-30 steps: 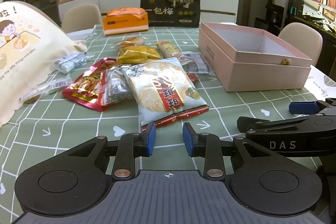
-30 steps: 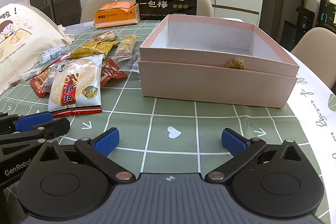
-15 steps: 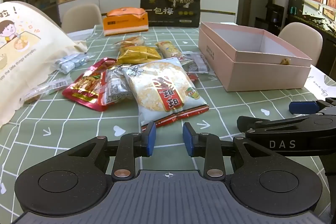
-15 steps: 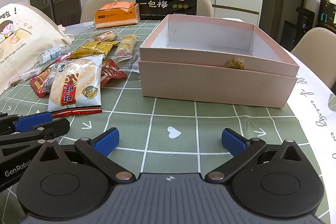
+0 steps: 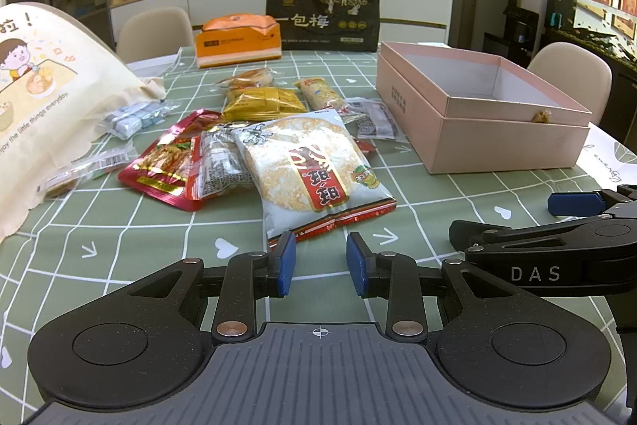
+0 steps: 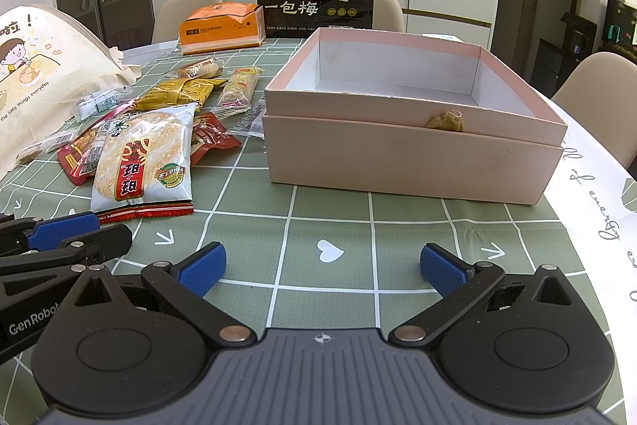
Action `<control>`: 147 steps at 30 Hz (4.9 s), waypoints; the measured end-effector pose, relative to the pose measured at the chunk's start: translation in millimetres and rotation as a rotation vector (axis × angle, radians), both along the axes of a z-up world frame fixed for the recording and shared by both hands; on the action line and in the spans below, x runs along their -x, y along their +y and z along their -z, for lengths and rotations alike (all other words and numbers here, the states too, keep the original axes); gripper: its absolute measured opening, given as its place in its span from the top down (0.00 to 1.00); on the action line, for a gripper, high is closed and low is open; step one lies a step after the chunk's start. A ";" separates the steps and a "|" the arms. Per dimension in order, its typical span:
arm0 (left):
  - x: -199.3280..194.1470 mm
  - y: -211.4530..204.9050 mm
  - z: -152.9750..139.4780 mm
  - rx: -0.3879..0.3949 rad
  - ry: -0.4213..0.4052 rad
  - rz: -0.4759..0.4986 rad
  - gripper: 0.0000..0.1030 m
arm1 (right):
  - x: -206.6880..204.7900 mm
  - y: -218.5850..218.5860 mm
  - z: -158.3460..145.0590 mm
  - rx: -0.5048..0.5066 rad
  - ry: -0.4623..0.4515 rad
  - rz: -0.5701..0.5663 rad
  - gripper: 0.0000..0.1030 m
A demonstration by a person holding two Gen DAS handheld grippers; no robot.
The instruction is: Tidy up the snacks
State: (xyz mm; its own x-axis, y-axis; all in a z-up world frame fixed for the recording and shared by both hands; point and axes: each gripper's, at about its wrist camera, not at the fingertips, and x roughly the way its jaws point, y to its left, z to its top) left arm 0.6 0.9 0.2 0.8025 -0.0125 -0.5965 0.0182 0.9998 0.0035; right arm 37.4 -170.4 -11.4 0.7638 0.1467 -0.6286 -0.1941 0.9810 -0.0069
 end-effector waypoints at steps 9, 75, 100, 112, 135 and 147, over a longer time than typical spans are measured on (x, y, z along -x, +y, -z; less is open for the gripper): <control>0.1 -0.1 0.0 0.000 0.000 0.000 0.67 | -0.1 0.0 0.0 0.000 0.000 0.000 0.00; -20.6 111.8 -67.1 0.178 0.118 0.242 0.68 | -42.8 19.7 -41.2 -0.026 0.299 0.006 0.14; -95.0 214.9 -24.5 0.064 0.190 0.117 0.64 | -60.7 91.2 -46.4 -0.037 0.338 -0.065 0.33; -87.3 236.0 -46.1 0.149 0.233 0.087 0.64 | -27.0 41.9 -51.9 -0.066 0.317 0.028 0.29; -49.1 209.7 -22.7 0.385 0.361 0.270 0.60 | -117.7 98.1 -77.8 -0.119 0.312 -0.011 0.28; 18.8 235.7 -50.2 0.420 0.249 0.040 0.60 | -180.7 284.0 -77.0 -0.095 0.351 -0.245 0.25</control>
